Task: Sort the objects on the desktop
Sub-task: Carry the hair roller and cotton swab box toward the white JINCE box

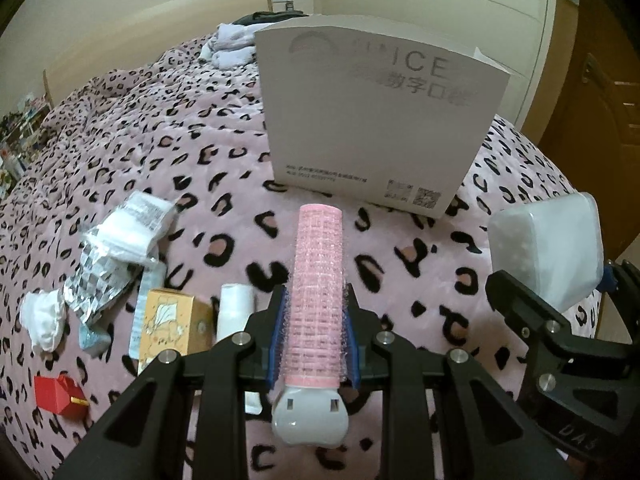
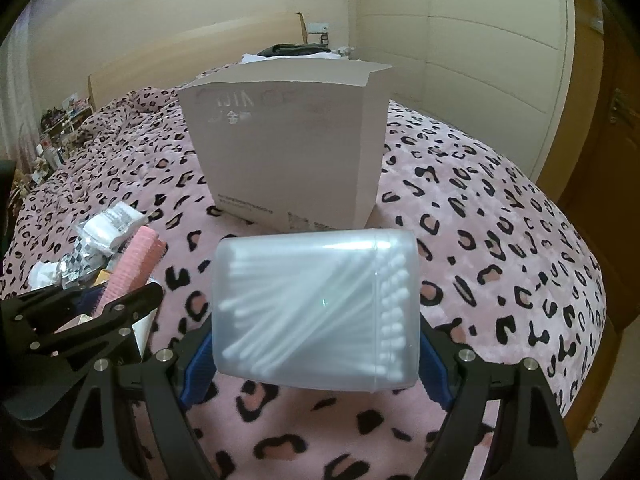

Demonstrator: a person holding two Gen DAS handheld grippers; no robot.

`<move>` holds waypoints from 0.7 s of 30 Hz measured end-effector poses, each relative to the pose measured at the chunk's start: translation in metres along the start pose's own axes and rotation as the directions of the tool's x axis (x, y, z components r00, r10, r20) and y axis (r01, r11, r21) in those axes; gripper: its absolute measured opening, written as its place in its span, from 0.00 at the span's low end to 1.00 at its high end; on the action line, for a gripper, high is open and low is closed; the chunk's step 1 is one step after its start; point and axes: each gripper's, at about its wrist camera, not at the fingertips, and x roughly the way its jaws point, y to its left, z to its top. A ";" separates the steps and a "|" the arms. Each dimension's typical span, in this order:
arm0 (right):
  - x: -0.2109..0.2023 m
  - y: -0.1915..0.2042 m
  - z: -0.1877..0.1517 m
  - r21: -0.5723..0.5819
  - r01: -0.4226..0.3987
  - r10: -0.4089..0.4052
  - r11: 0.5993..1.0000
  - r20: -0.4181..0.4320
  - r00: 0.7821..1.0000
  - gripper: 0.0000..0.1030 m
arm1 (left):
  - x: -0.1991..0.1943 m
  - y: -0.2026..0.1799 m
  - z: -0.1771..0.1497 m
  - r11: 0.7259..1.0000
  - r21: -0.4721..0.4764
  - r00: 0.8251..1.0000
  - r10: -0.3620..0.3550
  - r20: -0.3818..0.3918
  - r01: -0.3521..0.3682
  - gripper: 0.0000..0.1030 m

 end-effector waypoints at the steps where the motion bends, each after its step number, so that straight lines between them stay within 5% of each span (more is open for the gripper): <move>1: 0.000 -0.002 0.001 0.003 0.001 -0.001 1.000 0.001 1.000 0.83 | 0.000 -0.002 0.002 1.000 0.005 1.000 0.000 0.002 0.000 0.25; 21: 0.009 -0.017 0.022 -0.019 0.033 -0.033 0.999 0.021 0.999 0.83 | 0.008 -0.021 0.030 0.998 0.069 1.000 0.002 -0.010 -0.001 0.25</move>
